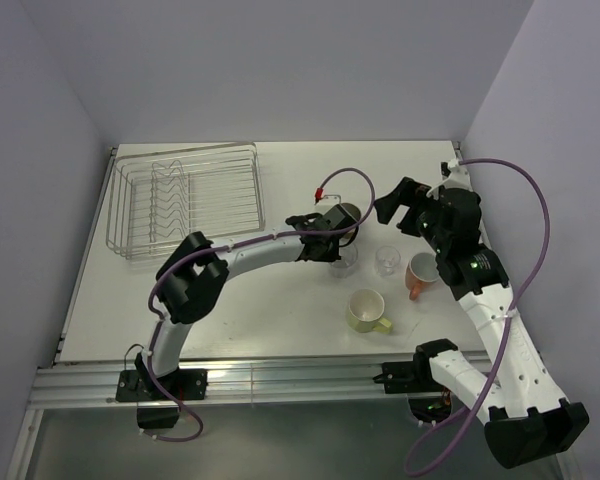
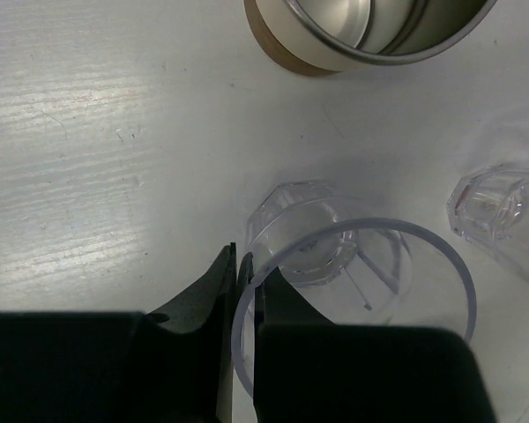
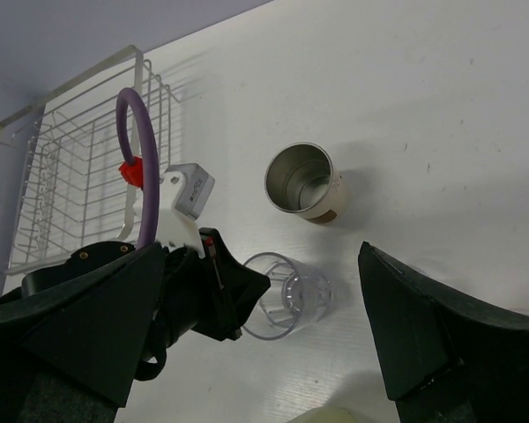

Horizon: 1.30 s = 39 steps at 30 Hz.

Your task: Load the cups into the dish rack

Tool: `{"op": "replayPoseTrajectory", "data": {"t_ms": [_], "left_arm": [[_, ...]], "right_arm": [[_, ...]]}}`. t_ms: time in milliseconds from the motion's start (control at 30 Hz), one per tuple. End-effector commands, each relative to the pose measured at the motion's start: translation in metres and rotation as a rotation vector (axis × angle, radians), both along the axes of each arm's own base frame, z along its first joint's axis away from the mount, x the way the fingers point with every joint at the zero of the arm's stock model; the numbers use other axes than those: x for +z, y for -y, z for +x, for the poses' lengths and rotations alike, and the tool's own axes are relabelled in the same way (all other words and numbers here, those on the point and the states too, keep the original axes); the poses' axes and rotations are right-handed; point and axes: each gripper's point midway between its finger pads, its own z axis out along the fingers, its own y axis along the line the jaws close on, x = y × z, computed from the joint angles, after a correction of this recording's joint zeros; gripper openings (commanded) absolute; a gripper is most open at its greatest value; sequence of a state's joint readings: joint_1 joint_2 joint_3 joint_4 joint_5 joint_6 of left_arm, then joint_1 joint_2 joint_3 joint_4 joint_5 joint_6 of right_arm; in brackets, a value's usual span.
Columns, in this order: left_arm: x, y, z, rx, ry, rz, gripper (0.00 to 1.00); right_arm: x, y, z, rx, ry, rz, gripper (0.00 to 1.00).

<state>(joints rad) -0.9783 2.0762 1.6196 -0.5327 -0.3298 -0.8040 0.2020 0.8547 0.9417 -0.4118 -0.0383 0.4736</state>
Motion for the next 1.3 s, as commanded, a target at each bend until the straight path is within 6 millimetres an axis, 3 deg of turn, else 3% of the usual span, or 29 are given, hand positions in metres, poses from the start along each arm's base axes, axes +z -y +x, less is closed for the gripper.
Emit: {"op": "replayPoseTrajectory", "data": {"t_ms": [0, 67, 267, 400, 567, 600, 667, 733, 767, 800, 833, 867, 900, 933, 967, 1100, 1267], "left_arm": [[0.034, 0.005, -0.001, -0.034, 0.036, -0.068, 0.00], [0.044, 0.004, -0.001, -0.037, 0.044, -0.086, 0.00], [0.097, -0.003, -0.006, -0.073, 0.087, -0.194, 0.00], [0.137, -0.021, -0.004, -0.064, 0.132, -0.247, 0.00], [0.162, -0.047, -0.002, -0.085, 0.131, -0.367, 0.00], [0.181, -0.060, 0.001, -0.083, 0.162, -0.417, 0.00], [0.194, -0.059, -0.006, -0.166, 0.169, -0.520, 0.00], [0.226, -0.072, -0.008, -0.213, 0.227, -0.631, 0.00], [0.223, -0.078, -0.011, -0.222, 0.207, -0.666, 0.00], [0.247, -0.087, -0.013, -0.273, 0.242, -0.759, 0.00], [0.256, -0.094, -0.014, -0.291, 0.255, -0.805, 0.00], [0.246, -0.102, -0.018, -0.279, 0.216, -0.845, 0.00], [0.270, -0.117, -0.017, -0.319, 0.285, -0.919, 0.00], [0.260, -0.125, -0.019, -0.317, 0.267, -0.943, 0.00], [0.283, -0.137, -0.023, -0.357, 0.313, -1.027, 0.00], [0.284, -0.157, -0.027, -0.354, 0.283, -1.151, 0.00], [0.310, -0.170, -0.044, -0.470, 0.332, -1.314, 0.00]], "right_arm": [[0.039, 0.006, 0.001, -0.020, 0.099, 0.003, 0.98], [0.042, 0.006, 0.000, -0.023, 0.105, 0.004, 0.98], [0.046, 0.005, 0.000, -0.018, 0.113, 0.010, 0.98], [0.051, 0.003, 0.001, -0.010, 0.119, 0.015, 0.98], [0.062, -0.008, -0.001, 0.054, 0.160, 0.038, 0.98], [0.064, -0.012, -0.001, 0.078, 0.167, 0.047, 0.99], [0.070, -0.030, -0.005, 0.177, 0.181, 0.078, 0.99], [0.079, -0.048, -0.004, 0.259, 0.205, 0.118, 0.99], [0.083, -0.058, -0.006, 0.301, 0.215, 0.137, 0.99], [0.092, -0.075, -0.009, 0.371, 0.239, 0.167, 0.99], [0.097, -0.083, -0.012, 0.403, 0.249, 0.179, 0.99], [0.103, -0.092, -0.014, 0.434, 0.263, 0.189, 0.99], [0.113, -0.103, -0.015, 0.479, 0.291, 0.206, 0.99], [0.119, -0.116, -0.022, 0.530, 0.302, 0.221, 0.99], [0.128, -0.127, -0.025, 0.589, 0.326, 0.253, 0.99], [0.149, -0.158, -0.038, 0.736, 0.386, 0.337, 0.99], [0.158, -0.194, -0.046, 0.869, 0.408, 0.380, 1.00]]}}
